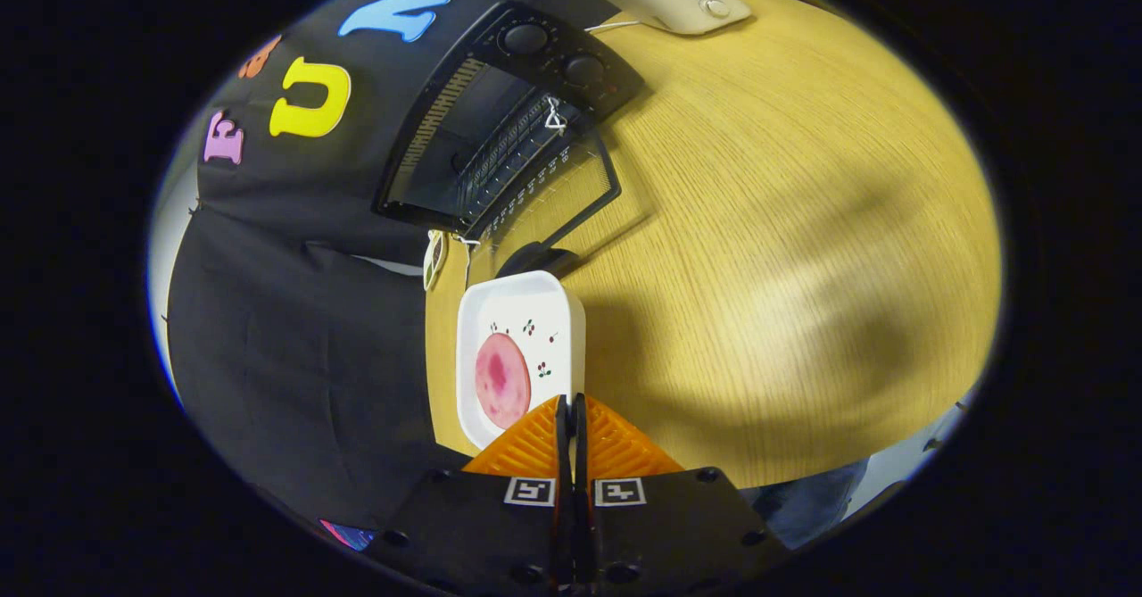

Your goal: Open the toaster oven, put the food inside, and close the toaster oven door.

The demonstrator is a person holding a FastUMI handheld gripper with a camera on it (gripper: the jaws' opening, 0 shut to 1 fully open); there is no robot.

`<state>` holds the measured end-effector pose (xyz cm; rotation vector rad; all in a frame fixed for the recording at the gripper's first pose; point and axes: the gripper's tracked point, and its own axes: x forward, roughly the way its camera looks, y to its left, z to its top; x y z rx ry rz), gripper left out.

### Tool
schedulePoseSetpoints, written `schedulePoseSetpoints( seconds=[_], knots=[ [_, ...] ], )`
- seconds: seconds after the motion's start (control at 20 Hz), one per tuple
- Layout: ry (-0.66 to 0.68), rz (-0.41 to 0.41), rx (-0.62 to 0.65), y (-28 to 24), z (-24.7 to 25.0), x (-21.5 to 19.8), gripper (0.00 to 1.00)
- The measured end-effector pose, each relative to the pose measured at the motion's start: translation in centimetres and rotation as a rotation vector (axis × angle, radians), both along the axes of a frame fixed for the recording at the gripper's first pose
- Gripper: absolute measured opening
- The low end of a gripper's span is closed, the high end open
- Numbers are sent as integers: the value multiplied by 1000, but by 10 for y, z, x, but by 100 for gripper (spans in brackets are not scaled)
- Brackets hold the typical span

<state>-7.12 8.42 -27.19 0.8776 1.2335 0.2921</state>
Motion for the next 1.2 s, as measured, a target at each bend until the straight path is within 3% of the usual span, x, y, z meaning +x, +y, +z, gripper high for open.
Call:
schedulePoseSetpoints(
  seconds=[0.4, 0.65, 1.2],
  knots=[
    [-40, -244, 17, 27, 19, 14, 2],
    [-54, -379, 68, 42, 29, 43, 2],
    [-48, -580, 115, 63, 21, 123, 2]
  ],
)
